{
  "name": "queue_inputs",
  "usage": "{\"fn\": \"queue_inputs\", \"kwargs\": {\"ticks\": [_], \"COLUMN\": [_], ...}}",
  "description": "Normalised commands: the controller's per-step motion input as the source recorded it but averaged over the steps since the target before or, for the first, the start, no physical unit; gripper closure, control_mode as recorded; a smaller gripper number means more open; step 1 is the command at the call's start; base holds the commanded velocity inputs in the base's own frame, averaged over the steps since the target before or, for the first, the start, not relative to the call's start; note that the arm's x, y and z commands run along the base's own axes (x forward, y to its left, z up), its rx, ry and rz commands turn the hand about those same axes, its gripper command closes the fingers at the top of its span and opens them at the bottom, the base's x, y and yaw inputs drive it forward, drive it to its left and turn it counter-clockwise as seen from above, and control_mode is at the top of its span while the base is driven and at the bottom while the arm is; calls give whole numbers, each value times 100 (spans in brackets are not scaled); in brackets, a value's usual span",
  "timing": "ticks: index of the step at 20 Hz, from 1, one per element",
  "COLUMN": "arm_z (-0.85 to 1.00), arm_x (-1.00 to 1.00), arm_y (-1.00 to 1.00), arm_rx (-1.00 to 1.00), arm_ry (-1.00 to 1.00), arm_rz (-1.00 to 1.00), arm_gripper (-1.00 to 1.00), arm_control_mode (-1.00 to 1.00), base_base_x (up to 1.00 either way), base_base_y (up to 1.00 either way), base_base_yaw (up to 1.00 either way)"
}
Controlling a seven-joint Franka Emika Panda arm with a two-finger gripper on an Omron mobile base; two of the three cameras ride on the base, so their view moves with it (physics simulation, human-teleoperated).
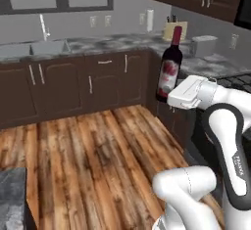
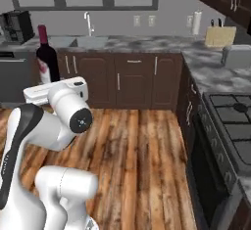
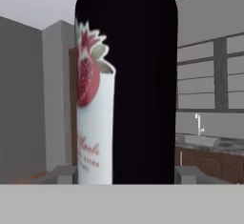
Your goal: Open the cabinet directly in front. Then move the wine and the mug to the dining counter with the jar on it.
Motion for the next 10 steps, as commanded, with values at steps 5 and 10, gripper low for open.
{"fn": "queue_inputs", "kwargs": {"ticks": [5,10], "arm_z": [0,0], "arm_x": [0,0], "arm_y": [0,0], "arm_rx": [0,0], "arm_ry": [0,0], "arm_rz": [0,0], "arm_gripper": [100,100], "arm_control_mode": [100,100], "base_base_x": [0,0], "base_base_y": [0,0], "base_base_yaw": [100,100]}}
